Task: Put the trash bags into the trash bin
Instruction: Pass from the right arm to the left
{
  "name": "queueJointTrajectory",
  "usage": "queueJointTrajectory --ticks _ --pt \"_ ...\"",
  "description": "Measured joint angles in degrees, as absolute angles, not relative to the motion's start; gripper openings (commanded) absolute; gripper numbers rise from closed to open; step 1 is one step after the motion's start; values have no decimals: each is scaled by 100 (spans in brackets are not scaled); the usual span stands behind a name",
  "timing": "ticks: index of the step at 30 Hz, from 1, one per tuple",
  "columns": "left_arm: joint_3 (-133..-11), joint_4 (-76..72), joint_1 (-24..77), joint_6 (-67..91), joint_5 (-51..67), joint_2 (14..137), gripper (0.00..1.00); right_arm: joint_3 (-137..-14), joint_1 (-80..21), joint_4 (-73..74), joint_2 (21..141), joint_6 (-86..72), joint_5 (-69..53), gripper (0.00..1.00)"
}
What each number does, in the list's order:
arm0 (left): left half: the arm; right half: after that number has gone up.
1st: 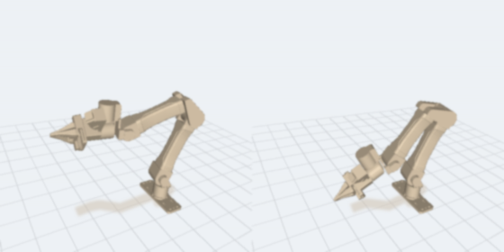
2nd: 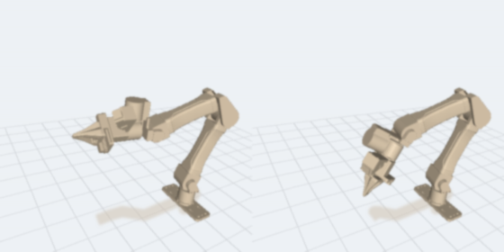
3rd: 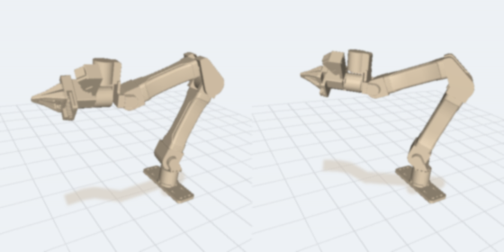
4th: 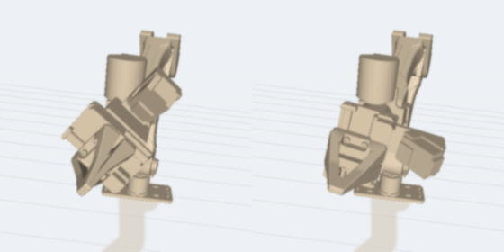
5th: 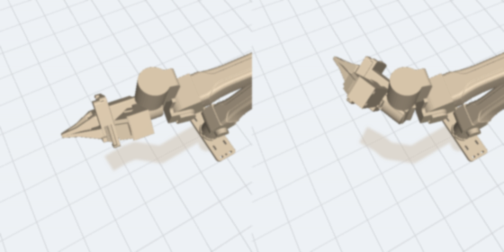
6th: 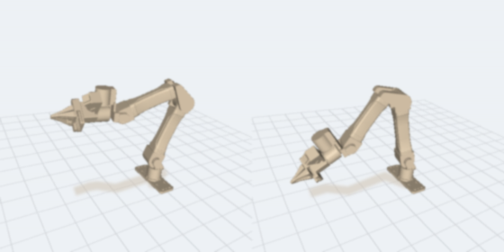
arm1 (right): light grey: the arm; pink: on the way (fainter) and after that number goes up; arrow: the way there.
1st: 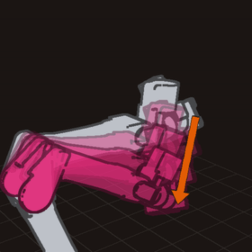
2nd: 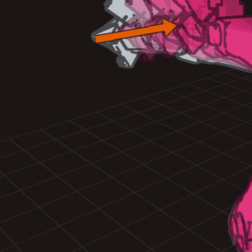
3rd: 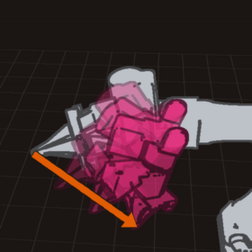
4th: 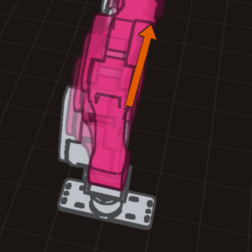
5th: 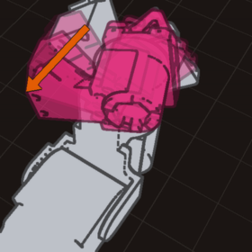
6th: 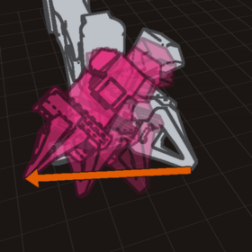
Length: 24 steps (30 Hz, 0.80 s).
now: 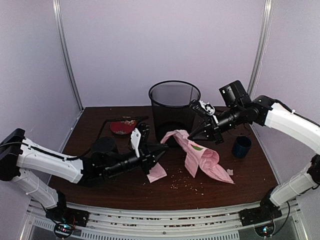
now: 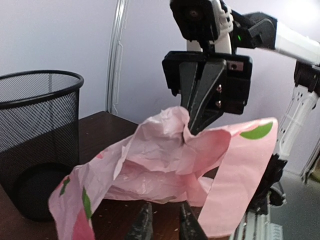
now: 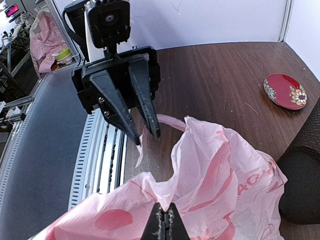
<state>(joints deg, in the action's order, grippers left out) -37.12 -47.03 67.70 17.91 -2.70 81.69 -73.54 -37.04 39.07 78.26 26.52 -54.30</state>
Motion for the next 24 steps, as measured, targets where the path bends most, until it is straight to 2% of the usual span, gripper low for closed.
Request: queueJointTrajectory --ticks 2,7,9,14,24 --pt "-3826 -4753 6768 1815 -246 8298 32 -7349 -3736 3889 7859 2655 -5426 0" --pt "-4423 -4910 6768 1837 -45 8833 35 -7345 -3905 3872 7885 2659 -5408 0" --pt "-4646 -4974 6768 1848 25 9024 30 -7345 -3968 3874 7885 2661 -5404 0" --pt "-4921 -5013 6781 1872 215 9303 0 -7343 -4014 3874 7885 2661 -5365 0" --pt "-4591 -4897 6744 1789 -3 9019 0 -7328 -3907 3916 7878 2663 -5376 0"
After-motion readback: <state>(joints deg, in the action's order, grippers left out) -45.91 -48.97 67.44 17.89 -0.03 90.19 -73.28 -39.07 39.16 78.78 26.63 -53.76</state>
